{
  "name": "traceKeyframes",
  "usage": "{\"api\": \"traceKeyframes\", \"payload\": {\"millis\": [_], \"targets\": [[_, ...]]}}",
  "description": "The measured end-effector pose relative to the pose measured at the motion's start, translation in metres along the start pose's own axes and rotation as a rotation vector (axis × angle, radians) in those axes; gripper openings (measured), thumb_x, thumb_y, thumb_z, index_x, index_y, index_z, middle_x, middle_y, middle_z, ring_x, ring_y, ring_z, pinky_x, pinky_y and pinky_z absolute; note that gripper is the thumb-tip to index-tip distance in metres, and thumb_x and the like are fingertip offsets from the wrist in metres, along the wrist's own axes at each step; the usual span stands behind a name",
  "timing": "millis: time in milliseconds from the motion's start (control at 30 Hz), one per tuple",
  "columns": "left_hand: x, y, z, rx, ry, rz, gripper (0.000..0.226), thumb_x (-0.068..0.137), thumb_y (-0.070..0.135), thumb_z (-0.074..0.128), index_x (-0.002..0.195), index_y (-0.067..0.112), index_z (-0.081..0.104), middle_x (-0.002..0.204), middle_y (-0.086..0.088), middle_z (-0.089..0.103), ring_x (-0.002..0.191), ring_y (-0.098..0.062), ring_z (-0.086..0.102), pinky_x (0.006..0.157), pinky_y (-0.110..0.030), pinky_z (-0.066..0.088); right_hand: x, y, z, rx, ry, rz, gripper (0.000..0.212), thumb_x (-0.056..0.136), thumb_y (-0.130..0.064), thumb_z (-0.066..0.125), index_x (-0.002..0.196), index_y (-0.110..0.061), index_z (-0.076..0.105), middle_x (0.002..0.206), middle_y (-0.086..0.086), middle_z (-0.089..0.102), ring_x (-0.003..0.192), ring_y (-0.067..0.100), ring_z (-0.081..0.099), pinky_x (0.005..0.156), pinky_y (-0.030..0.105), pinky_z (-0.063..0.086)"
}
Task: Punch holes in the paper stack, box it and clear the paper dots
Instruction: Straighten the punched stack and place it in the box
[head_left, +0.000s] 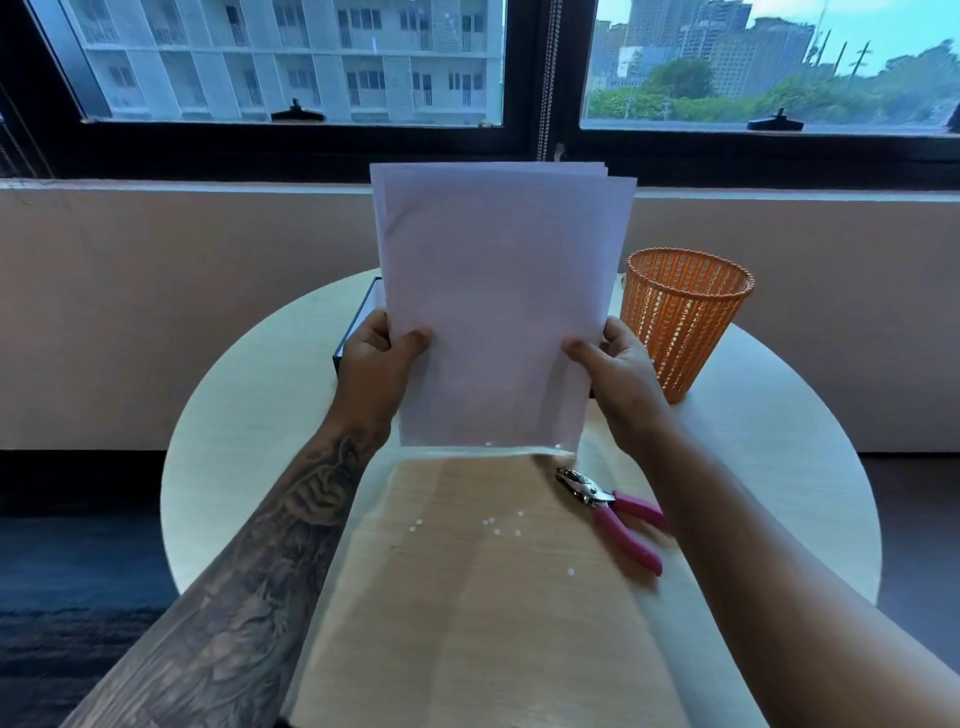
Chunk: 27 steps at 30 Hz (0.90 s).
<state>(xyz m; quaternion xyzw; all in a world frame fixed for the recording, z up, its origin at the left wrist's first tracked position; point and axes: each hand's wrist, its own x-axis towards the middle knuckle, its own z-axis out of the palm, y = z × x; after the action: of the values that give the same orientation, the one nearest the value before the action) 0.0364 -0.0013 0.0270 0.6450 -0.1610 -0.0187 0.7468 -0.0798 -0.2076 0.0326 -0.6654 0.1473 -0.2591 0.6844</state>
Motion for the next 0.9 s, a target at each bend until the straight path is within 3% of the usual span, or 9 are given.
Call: {"api": "traceKeyframes", "payload": {"millis": [167,267,433,533,633,700,733,833,900], "targets": [[-0.006,-0.009,-0.007,0.002,-0.017,-0.05,0.02,0.091,0.011,0.068,0.111,0.01,0.069,0.111,-0.01,0.074,0.095,-0.024,0.07,0.09,-0.043,0.058,-0.004,0.0,-0.002,-0.041,-0.027,0.004,0.018,0.096,-0.005,0.061,0.105,-0.02,0.066,0.096,-0.002,0.074,0.088,0.013,0.072,0.07,0.023,0.057],[-0.003,0.001,-0.012,0.044,0.028,0.007,0.011,0.09,0.011,0.068,0.099,0.017,0.07,0.099,-0.005,0.074,0.085,-0.02,0.068,0.084,-0.041,0.057,0.0,-0.006,-0.01,-0.067,-0.003,-0.036,0.022,0.096,-0.01,0.064,0.117,-0.018,0.062,0.113,0.006,0.07,0.105,0.029,0.07,0.083,0.036,0.058],[0.011,0.045,-0.021,0.289,-0.043,0.246,0.005,0.082,0.021,0.063,0.083,0.016,0.064,0.078,-0.003,0.066,0.069,-0.015,0.056,0.065,-0.033,0.05,0.001,-0.033,-0.022,-0.45,0.182,-0.428,0.077,0.088,-0.027,0.076,0.152,-0.019,0.034,0.153,0.005,0.043,0.137,0.021,0.044,0.109,0.032,0.042],[0.008,0.071,-0.012,0.503,-0.166,0.378,0.008,0.088,0.018,0.061,0.084,0.021,0.067,0.073,0.01,0.067,0.066,-0.008,0.059,0.062,-0.028,0.048,-0.002,-0.046,-0.02,-0.664,0.248,-0.641,0.085,0.083,-0.034,0.073,0.155,-0.015,0.031,0.159,0.009,0.037,0.146,0.024,0.035,0.116,0.032,0.029],[0.003,0.081,-0.002,0.707,-0.252,0.46,0.013,0.089,0.026,0.056,0.088,0.028,0.069,0.079,0.006,0.071,0.076,-0.02,0.066,0.068,-0.037,0.053,-0.006,-0.053,-0.017,-0.687,0.205,-0.661,0.055,0.089,-0.028,0.067,0.141,-0.021,0.05,0.138,0.002,0.06,0.129,0.017,0.054,0.106,0.032,0.042],[0.002,0.077,0.002,0.793,-0.262,0.518,0.014,0.087,0.03,0.056,0.091,0.029,0.07,0.084,0.006,0.072,0.082,-0.023,0.066,0.076,-0.041,0.055,-0.009,-0.053,-0.016,-0.567,0.127,-0.589,0.016,0.096,-0.02,0.063,0.112,-0.024,0.064,0.104,-0.009,0.07,0.097,-0.001,0.064,0.081,0.02,0.05],[0.001,0.074,0.001,0.855,-0.205,0.593,0.016,0.086,0.033,0.058,0.097,0.029,0.07,0.092,0.007,0.073,0.089,-0.025,0.066,0.084,-0.043,0.052,-0.01,-0.05,-0.017,-0.483,0.098,-0.541,0.008,0.099,-0.017,0.061,0.102,-0.023,0.066,0.092,-0.011,0.07,0.084,-0.004,0.064,0.071,0.017,0.049],[0.007,0.048,-0.018,0.916,0.158,0.729,0.059,0.081,0.04,0.072,0.133,0.021,0.053,0.133,-0.004,0.059,0.124,-0.027,0.053,0.107,-0.046,0.039,-0.008,-0.038,-0.028,-0.319,0.176,-0.437,0.013,0.101,-0.016,0.059,0.091,-0.021,0.066,0.084,-0.005,0.067,0.072,0.003,0.061,0.066,0.02,0.05],[0.006,0.026,-0.034,0.592,0.243,0.497,0.081,0.078,0.036,0.078,0.146,0.02,0.037,0.149,-0.004,0.044,0.138,-0.022,0.043,0.113,-0.044,0.038,-0.009,-0.03,-0.036,-0.202,0.211,-0.36,0.016,0.101,-0.017,0.059,0.09,-0.027,0.065,0.087,-0.004,0.068,0.077,0.005,0.063,0.072,0.023,0.052]]}}
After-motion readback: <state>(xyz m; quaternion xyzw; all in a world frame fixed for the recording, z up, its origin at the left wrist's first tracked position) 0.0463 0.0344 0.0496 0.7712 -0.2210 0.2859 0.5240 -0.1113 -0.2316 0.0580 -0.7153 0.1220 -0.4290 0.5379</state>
